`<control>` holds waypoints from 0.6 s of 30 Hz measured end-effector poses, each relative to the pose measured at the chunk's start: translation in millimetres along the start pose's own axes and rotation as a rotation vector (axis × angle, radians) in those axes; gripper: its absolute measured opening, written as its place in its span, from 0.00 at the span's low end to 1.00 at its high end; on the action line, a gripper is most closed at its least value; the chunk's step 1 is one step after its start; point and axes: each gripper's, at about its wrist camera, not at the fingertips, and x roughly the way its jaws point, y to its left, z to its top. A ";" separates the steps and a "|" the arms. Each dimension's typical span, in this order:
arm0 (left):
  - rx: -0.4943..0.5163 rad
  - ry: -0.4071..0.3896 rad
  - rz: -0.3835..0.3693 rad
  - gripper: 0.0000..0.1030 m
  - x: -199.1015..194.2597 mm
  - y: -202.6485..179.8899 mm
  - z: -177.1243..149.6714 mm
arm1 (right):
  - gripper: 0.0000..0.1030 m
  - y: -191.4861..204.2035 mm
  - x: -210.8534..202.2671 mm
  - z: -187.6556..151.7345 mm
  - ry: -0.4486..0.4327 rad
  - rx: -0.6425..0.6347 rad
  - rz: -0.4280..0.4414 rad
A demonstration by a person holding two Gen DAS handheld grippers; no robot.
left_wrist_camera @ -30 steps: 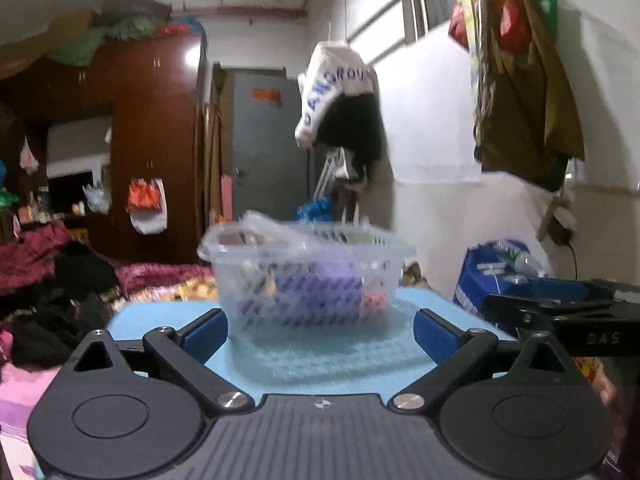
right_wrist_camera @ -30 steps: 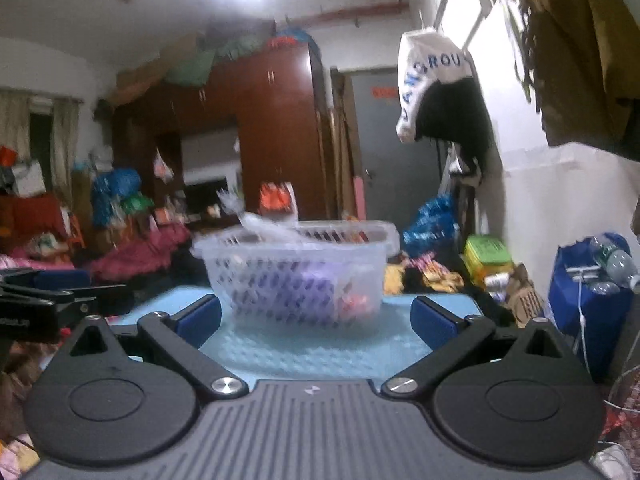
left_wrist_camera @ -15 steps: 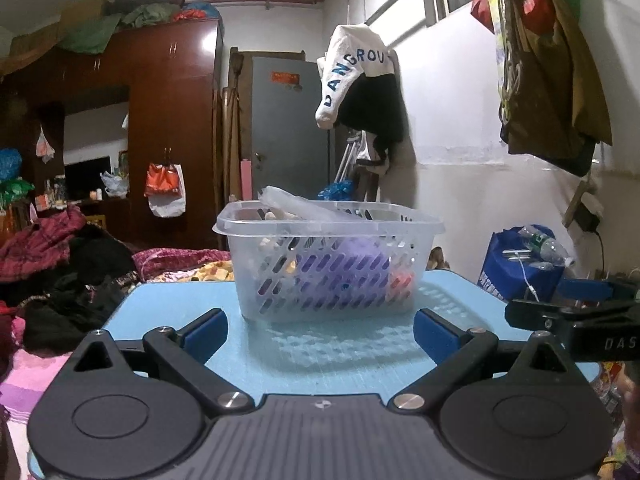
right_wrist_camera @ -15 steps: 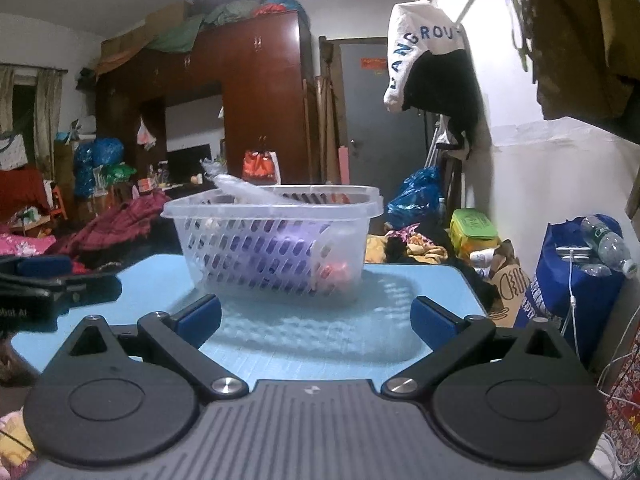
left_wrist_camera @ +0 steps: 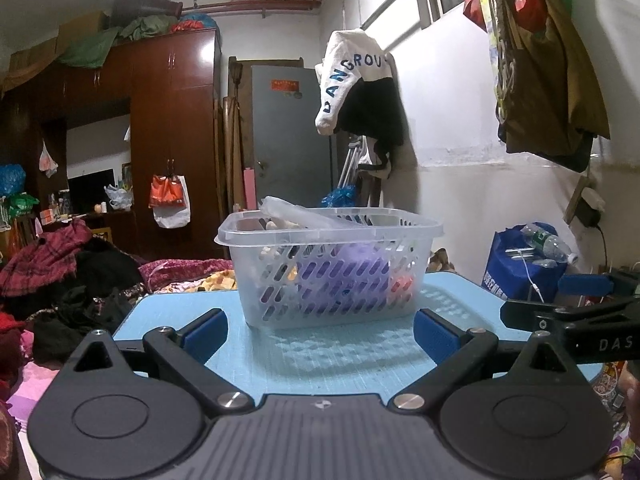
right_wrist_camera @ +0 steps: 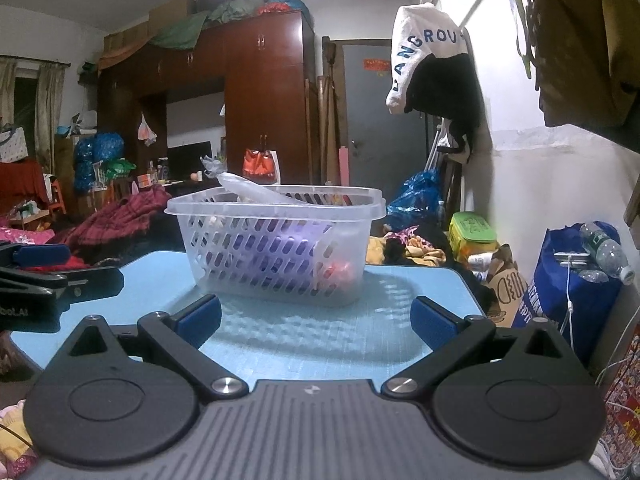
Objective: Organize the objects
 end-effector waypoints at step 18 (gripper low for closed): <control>0.003 -0.012 0.010 0.97 -2.7 -4.2 1.4 | 1.00 5.3 -4.1 1.8 -0.013 -0.012 0.007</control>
